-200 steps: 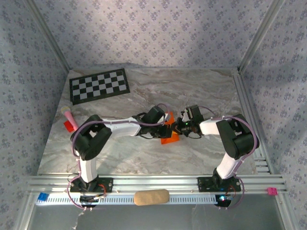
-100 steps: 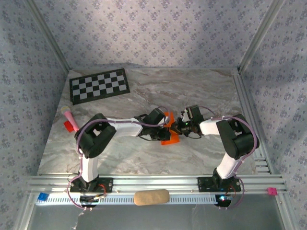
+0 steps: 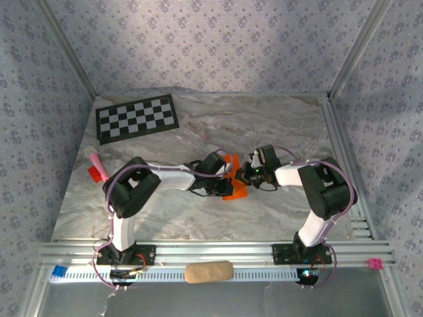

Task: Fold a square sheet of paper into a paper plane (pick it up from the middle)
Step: Third fold the triangle at the center of the table.

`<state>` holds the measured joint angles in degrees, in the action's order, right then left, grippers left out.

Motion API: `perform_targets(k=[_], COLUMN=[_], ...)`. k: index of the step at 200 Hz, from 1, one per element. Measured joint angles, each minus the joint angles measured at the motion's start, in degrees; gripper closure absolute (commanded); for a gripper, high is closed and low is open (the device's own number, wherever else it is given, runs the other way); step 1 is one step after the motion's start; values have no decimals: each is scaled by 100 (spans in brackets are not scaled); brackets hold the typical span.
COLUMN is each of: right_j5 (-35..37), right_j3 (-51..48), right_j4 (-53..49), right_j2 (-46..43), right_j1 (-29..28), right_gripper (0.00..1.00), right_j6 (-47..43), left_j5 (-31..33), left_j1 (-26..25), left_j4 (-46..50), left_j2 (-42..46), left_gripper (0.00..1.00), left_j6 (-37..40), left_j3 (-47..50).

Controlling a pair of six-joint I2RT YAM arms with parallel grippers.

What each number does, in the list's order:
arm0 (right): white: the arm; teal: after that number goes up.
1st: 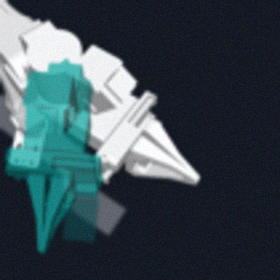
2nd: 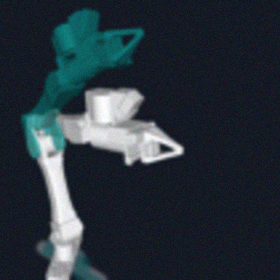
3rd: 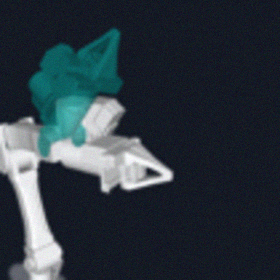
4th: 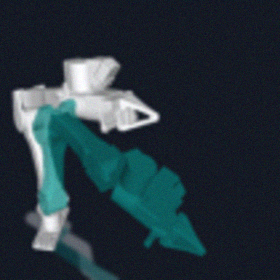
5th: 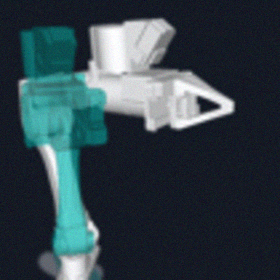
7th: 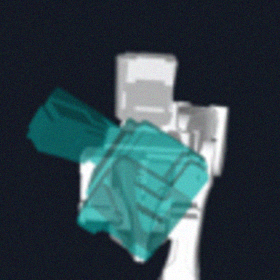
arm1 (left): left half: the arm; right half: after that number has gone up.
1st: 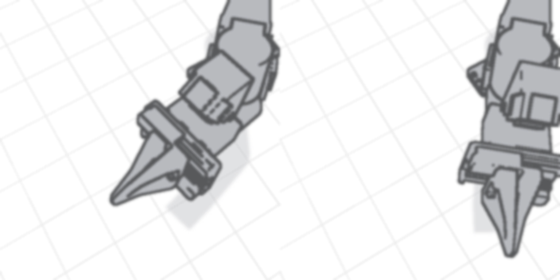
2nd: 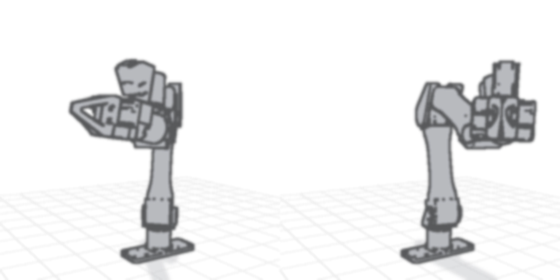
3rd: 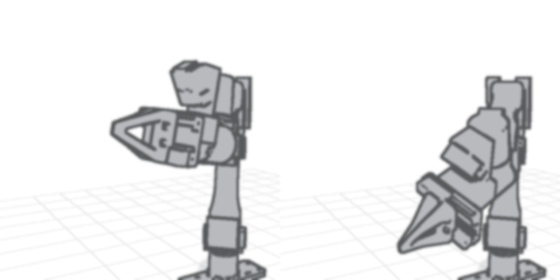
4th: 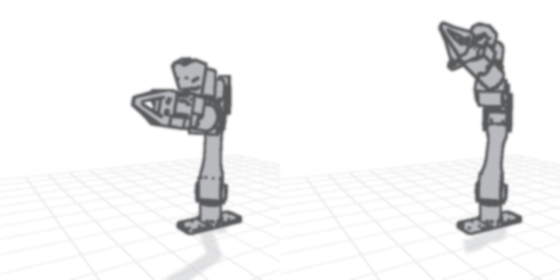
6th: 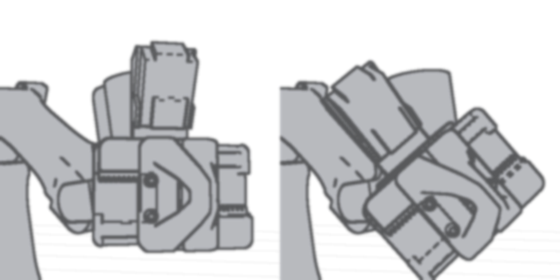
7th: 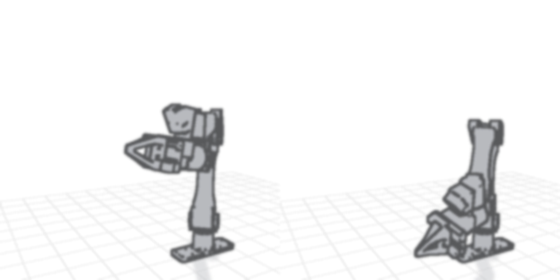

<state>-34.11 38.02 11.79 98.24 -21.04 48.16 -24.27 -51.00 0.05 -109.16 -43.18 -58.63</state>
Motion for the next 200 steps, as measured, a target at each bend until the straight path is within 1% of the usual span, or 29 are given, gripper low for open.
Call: perform_targets(k=[76,131,200], right_j5=[4,4,4], right_j3=[0,0,0], right_j4=[-4,-9,-13], right_j2=[0,0,0], right_j1=[0,0,0], right_gripper=[98,98,98], right_j6=[-20,-24,-63], left_j5=[-42,-72,-144], left_j1=[-2,-2,-13], left_j4=[-420,-501,-428], left_j2=[157,328,520], left_gripper=[91,89,88], left_j6=[-155,-341,-387], left_j3=[367,621,721])
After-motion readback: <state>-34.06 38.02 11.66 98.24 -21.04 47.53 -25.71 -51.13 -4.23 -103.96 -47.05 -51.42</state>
